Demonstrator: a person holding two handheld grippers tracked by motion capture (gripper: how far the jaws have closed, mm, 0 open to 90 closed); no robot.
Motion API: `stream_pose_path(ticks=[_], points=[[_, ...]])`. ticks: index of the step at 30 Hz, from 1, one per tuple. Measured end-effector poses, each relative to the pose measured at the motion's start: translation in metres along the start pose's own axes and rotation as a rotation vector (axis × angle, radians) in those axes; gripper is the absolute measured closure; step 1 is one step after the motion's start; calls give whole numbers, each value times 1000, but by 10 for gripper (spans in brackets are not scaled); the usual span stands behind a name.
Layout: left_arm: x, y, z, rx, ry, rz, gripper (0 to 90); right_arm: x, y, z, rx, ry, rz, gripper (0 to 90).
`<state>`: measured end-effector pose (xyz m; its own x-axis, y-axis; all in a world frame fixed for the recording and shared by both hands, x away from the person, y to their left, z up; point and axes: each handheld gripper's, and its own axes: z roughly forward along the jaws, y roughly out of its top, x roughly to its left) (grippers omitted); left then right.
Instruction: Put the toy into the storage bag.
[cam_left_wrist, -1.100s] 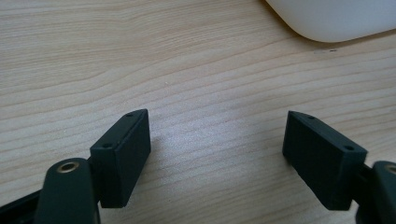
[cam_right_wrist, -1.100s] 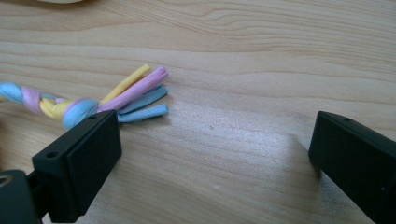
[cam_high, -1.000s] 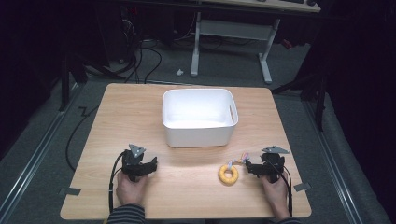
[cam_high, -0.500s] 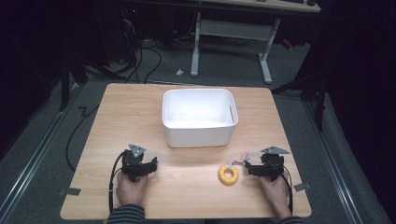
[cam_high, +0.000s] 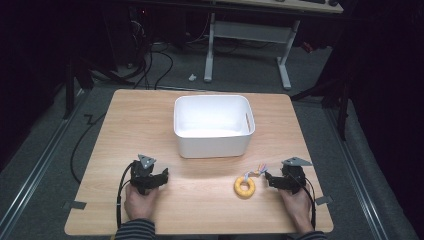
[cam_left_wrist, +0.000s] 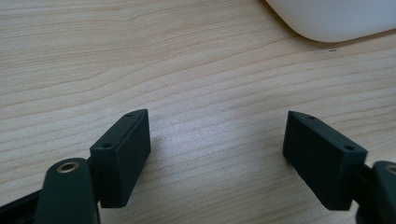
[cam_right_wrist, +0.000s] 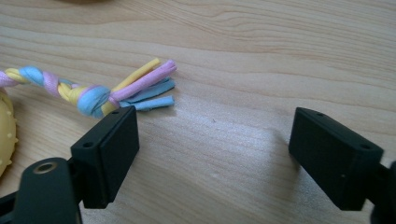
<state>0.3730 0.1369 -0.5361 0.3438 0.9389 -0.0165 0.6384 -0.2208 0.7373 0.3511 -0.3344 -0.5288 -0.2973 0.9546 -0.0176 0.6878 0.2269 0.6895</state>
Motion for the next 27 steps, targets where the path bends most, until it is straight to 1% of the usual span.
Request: stream_pose_path(ticks=[1, 2, 4, 7, 9, 11, 13, 15, 19, 20, 22, 23, 26, 27], points=[[0, 0, 0, 0, 0, 0, 238, 0, 0, 0, 0, 0, 0, 182], [0, 0, 0, 1, 0, 1, 238, 0, 1, -1, 6, 1, -4, 212], [0, 0, 0, 1, 0, 2, 238, -1, 1, -2, 7, 2, -6, 228], [0, 0, 0, 0, 0, 0, 238, -1, 0, -4, 6, 9, -11, 289], [0, 0, 0, 0, 0, 0, 238, 0, 0, -5, 5, 10, -21, 314], [0, 0, 0, 0, 0, 0, 238, 2, -2, -8, -14, 1, -39, 356], [0, 0, 0, 0, 1, 0, 238, 3, -2, -10, -24, -1, -48, 359], [0, 0, 0, 0, 0, 0, 239, 3, -4, -14, -40, 11, -42, 368], [0, 0, 0, 0, 0, -1, 238, 3, -8, -17, -38, 26, -33, 392], [0, 0, 0, 0, 0, -1, 238, 4, -10, -19, -36, 37, -43, 404], [0, 0, 0, 0, 0, 0, 238, 4, -10, -20, -36, 42, -46, 406], [0, 0, 0, 0, 1, 0, 239, 5, -12, -24, -37, 70, -53, 422], [0, 0, 0, 0, 1, 0, 238, 7, -13, -28, -43, 81, -61, 431], [0, 0, 0, 0, 1, 0, 238, 8, -14, -30, -47, 94, -63, 436]])
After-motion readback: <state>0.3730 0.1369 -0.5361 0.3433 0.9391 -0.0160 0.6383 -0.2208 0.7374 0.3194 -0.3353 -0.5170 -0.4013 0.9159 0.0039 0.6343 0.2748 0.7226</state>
